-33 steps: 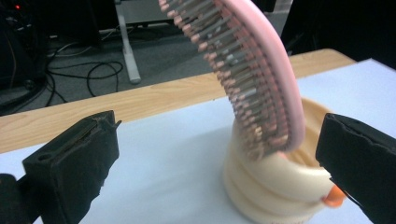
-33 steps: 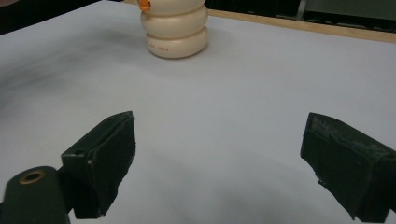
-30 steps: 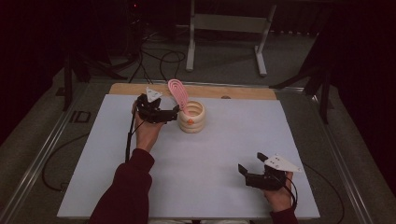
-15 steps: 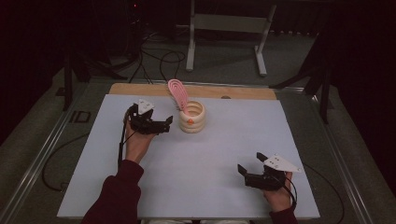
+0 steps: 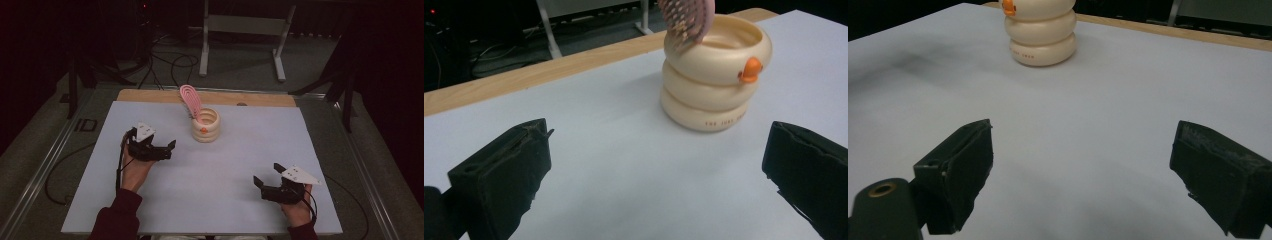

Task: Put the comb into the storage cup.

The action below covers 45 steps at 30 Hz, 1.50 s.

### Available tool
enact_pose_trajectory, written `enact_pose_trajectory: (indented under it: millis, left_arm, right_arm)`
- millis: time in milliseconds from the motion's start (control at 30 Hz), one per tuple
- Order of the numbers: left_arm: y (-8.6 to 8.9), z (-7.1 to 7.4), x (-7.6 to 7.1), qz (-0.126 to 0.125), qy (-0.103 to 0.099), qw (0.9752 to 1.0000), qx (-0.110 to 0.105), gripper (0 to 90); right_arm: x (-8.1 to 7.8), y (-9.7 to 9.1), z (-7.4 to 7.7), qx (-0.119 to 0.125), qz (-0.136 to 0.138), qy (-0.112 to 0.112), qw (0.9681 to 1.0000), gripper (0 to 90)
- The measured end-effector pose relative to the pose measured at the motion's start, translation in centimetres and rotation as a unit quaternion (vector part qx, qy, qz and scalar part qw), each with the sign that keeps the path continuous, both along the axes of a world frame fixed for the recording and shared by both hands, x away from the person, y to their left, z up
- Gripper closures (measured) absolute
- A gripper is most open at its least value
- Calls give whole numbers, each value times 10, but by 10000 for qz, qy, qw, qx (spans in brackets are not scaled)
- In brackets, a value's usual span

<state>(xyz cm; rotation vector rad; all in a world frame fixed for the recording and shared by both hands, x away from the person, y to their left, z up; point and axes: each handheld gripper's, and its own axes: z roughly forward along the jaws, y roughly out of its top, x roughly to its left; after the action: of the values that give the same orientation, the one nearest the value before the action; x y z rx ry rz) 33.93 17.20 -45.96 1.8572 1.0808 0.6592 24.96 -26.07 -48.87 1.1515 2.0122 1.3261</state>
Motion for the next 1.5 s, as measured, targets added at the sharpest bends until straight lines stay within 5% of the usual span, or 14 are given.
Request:
enact_pose_trajectory:
  millis: [733,1500]
  left_arm:
    - [34,-21,-52,106,-110,9999,-2,0]
    - [60,-32,-85,83,-301,9995,-99,0]
  right_arm:
    - [1,2,0,-45,43,-65,10000,104]
    - [-4,-2,5,43,112,-292,9995,104]
